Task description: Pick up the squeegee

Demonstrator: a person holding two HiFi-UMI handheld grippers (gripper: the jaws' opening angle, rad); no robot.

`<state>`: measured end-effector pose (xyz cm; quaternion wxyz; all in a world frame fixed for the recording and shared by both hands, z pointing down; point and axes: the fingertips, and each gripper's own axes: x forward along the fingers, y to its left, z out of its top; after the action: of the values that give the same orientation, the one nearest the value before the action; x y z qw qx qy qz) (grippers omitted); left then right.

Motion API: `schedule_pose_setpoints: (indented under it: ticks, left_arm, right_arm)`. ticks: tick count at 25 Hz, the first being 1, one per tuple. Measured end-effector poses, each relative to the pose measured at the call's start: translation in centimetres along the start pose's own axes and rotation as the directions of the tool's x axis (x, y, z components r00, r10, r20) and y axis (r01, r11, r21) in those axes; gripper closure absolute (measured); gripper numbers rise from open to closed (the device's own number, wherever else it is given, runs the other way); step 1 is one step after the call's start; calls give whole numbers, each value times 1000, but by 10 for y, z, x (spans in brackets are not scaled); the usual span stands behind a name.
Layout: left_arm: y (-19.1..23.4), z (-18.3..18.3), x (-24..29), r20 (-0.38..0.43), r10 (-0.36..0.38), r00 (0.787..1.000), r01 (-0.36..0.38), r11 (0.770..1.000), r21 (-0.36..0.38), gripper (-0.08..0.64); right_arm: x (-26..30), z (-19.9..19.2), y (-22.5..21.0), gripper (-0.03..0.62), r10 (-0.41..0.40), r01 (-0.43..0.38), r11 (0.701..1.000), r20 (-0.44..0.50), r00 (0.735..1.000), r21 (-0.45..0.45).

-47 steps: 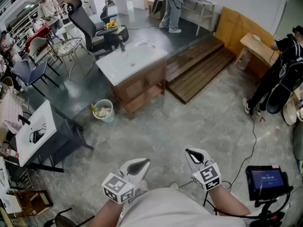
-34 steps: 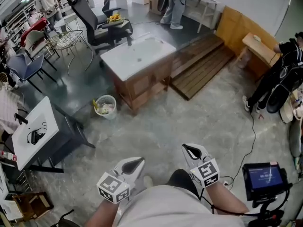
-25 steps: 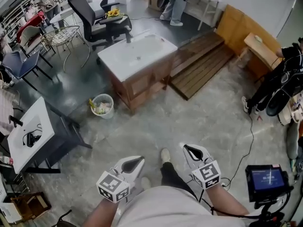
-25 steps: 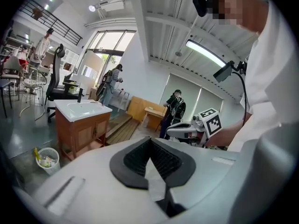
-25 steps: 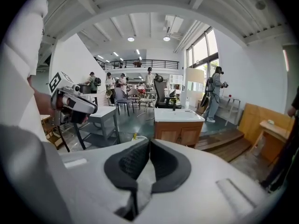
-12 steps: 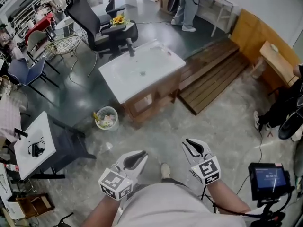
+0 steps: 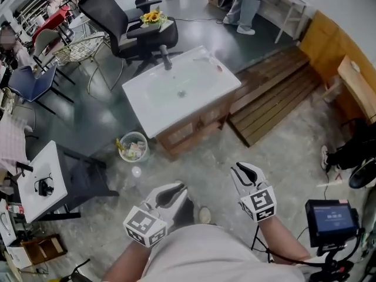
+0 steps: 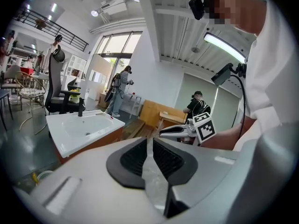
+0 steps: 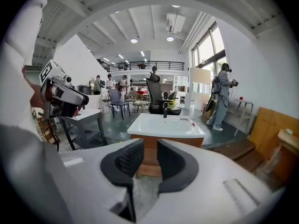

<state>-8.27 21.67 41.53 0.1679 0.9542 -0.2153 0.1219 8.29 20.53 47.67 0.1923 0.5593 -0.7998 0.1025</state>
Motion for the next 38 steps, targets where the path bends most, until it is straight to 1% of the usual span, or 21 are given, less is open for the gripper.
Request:
schedule_pose_setpoints:
  ticks: [3, 6, 9, 13, 15, 17, 20, 23, 26, 29, 33, 38]
  left_arm:
    - [35, 8, 19, 5, -24, 1000, 24, 1000, -6, 511]
    - [71, 28, 34, 18, -51, 999, 51, 999, -13, 511]
    - [108, 56, 52, 39, -71, 997, 71, 997, -1, 511]
    - [148, 75, 64, 39, -94, 995, 92, 995, 34, 511]
    - [169, 80, 71, 30, -98, 995, 96, 994, 42, 511]
    - [186, 85, 76, 34, -89, 995, 88, 996, 27, 511]
    - [210, 91, 86, 40, -64, 997, 63, 998, 2, 511]
    - [234, 102, 103, 35, -34, 999, 34, 999, -8, 511]
    - [264, 120, 129, 38, 21, 999, -21, 999, -25, 511]
    - [278, 132, 136, 56, 80, 995, -78, 996, -36, 511]
    - [299, 156, 169, 67, 158, 985, -155, 987, -45, 511]
    - [319, 179, 203, 53, 269, 962, -264, 962, -73, 511]
  right_arm:
    - [37, 9, -16, 514, -13, 13, 1000, -18, 1000, -3]
    - [72, 29, -30, 511, -33, 33, 999, -33, 999, -3]
    - [109, 52, -54, 511, -62, 61, 998, -42, 997, -25]
    - [151, 73, -77, 511, -110, 109, 994, -30, 993, -27]
    - [174, 80, -86, 511, -125, 125, 992, -26, 992, -22]
    - [193, 84, -97, 511, -129, 128, 991, -37, 991, -24]
    - [222, 87, -119, 511, -129, 127, 991, -52, 990, -32]
    - [262, 86, -151, 503, -112, 109, 993, -76, 991, -41]
    - [310, 90, -198, 491, -91, 87, 995, -93, 991, -48]
    - [345, 92, -226, 482, -73, 65, 995, -103, 992, -77]
    - [404, 92, -281, 476, -42, 30, 994, -119, 992, -105]
    - [474, 88, -334, 450, 8, -29, 991, -161, 987, -128]
